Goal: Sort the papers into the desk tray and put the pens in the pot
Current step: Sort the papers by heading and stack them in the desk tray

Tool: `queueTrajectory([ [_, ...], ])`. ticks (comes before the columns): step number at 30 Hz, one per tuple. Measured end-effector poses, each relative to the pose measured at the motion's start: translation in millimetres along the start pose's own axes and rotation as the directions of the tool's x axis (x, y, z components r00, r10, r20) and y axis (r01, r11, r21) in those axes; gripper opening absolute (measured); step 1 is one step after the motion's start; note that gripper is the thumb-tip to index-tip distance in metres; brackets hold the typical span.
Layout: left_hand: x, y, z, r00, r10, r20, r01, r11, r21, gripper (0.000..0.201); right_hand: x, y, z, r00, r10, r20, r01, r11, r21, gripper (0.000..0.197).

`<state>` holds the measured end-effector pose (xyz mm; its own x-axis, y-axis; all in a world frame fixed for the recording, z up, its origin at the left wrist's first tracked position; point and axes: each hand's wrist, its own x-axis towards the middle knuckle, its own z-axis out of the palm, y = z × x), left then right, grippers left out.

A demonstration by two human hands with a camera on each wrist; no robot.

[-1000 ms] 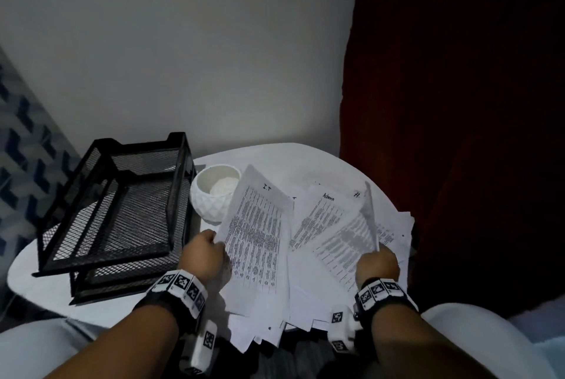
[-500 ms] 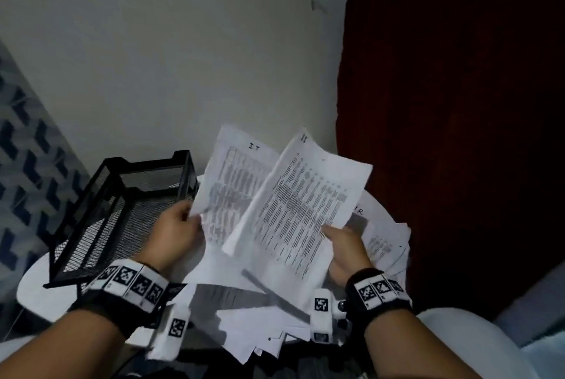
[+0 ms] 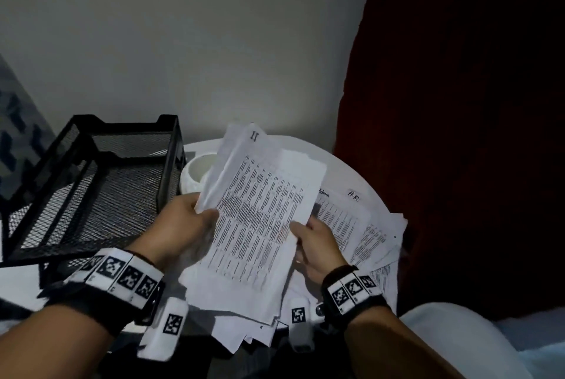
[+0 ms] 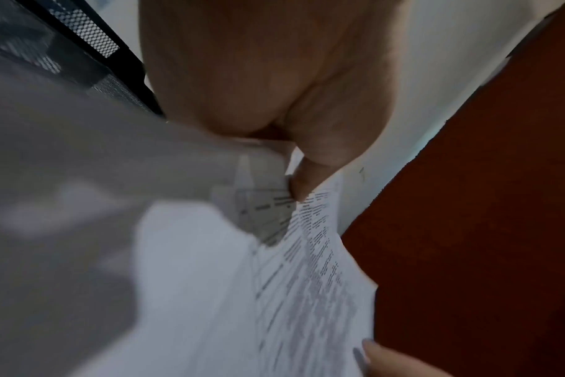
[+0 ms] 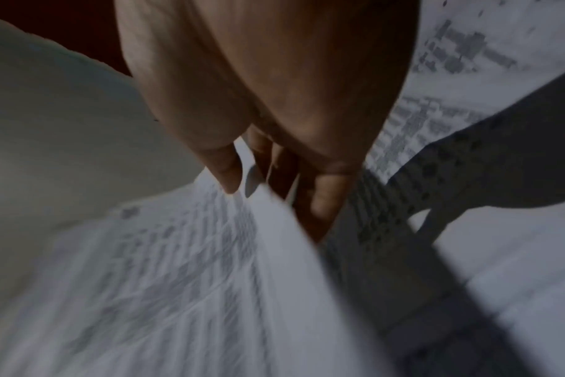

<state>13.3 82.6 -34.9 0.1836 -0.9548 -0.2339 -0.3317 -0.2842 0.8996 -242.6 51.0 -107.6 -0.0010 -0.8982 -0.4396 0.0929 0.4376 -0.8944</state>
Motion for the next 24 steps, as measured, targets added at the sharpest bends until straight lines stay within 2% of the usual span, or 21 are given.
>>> queueTrajectory([
  [2,-1,3,-1,1.0,0.006,0.004,-0.005,0.997,-0.081,0.011,12,5,-20,0.981,-0.011,-0.191,-0.01,0.994,-0.105,0.008],
  [3,-1,5,-2,1.0,0.0,0.0,0.0,0.996,-0.093,0.013,20,11,-33,0.949,-0.017,-0.315,-0.036,0.986,-0.162,0.012],
  [5,2,5,-7,0.998,0.038,-0.049,-0.036,0.999,0.028,0.015,34,21,-60,0.851,-0.006,-0.525,-0.17,0.943,-0.287,0.038],
  [7,3,3,-11,0.995,0.058,-0.081,-0.052,0.996,0.069,0.015,36,31,-78,0.792,0.037,-0.61,-0.326,0.87,-0.37,0.071],
  [9,3,1,-13,0.996,0.043,-0.083,-0.037,0.997,0.068,0.014,34,39,-86,0.789,0.082,-0.609,-0.371,0.853,-0.366,0.091],
  [11,1,0,-14,0.996,0.026,-0.087,-0.019,0.996,0.086,0.013,36,48,-86,0.812,0.092,-0.576,-0.367,0.848,-0.382,0.095],
  [13,1,-2,-15,0.995,0.013,-0.095,-0.006,0.997,0.079,0.012,37,51,-87,0.811,0.056,-0.582,-0.351,0.843,-0.408,0.077],
  [15,2,-4,-17,0.994,-0.001,-0.108,0.01,0.996,0.086,0.012,39,49,-91,0.8,0.027,-0.6,-0.306,0.877,-0.369,0.056],
  [18,3,-6,-18,0.991,-0.015,-0.131,0.029,0.994,0.107,0.014,40,38,-95,0.784,-0.097,-0.612,-0.133,0.938,-0.32,0.027],
  [19,4,-5,-18,0.99,-0.021,-0.14,0.037,0.993,0.108,0.014,39,35,-96,0.78,-0.144,-0.609,-0.073,0.945,-0.317,0.026],
  [21,4,-3,-17,0.986,-0.022,-0.164,0.04,0.993,0.111,0.014,38,30,-94,0.797,-0.172,-0.579,-0.035,0.944,-0.328,0.034],
  [24,3,-1,-16,0.985,-0.015,-0.17,0.032,0.995,0.097,0.013,31,29,-93,0.843,-0.111,-0.526,-0.033,0.966,-0.257,0.046],
])
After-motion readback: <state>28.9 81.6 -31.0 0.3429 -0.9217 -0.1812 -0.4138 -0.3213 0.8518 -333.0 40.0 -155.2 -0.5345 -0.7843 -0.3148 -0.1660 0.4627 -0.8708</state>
